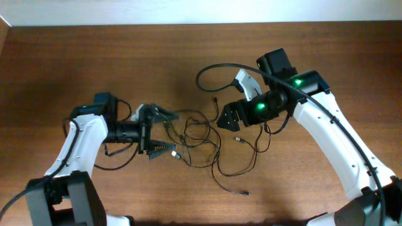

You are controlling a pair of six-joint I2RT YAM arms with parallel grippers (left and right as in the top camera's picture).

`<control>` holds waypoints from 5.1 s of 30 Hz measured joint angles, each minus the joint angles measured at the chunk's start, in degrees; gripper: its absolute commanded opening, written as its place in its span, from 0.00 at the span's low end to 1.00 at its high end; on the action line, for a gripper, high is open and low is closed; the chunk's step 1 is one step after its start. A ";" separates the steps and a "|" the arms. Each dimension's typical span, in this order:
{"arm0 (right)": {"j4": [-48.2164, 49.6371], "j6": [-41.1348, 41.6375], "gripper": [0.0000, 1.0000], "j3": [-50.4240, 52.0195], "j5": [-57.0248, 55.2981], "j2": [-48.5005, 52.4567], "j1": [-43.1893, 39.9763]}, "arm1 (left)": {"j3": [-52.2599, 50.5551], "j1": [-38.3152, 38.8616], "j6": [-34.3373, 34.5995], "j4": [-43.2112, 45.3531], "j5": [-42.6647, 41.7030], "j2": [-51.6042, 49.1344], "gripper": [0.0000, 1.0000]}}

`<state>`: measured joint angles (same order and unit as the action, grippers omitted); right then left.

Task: Untangle cables

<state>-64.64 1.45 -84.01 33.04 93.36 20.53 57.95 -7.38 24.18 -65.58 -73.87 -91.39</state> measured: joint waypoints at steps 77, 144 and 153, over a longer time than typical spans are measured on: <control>25.51 3.69 0.78 24.63 -13.53 -3.19 11.80 | 42.32 8.15 10.80 -4.37 71.56 3.30 0.99; 23.41 7.69 0.04 -41.64 -22.80 -10.56 -38.21 | 17.90 28.06 6.47 22.16 75.49 -16.20 0.96; 24.37 7.58 0.04 -44.15 -27.34 -8.92 -54.90 | 17.88 24.02 6.47 15.56 89.42 -16.20 0.96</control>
<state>-40.27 9.04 -128.16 5.69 84.44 -34.37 75.83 16.64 30.65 -50.02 15.55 -107.59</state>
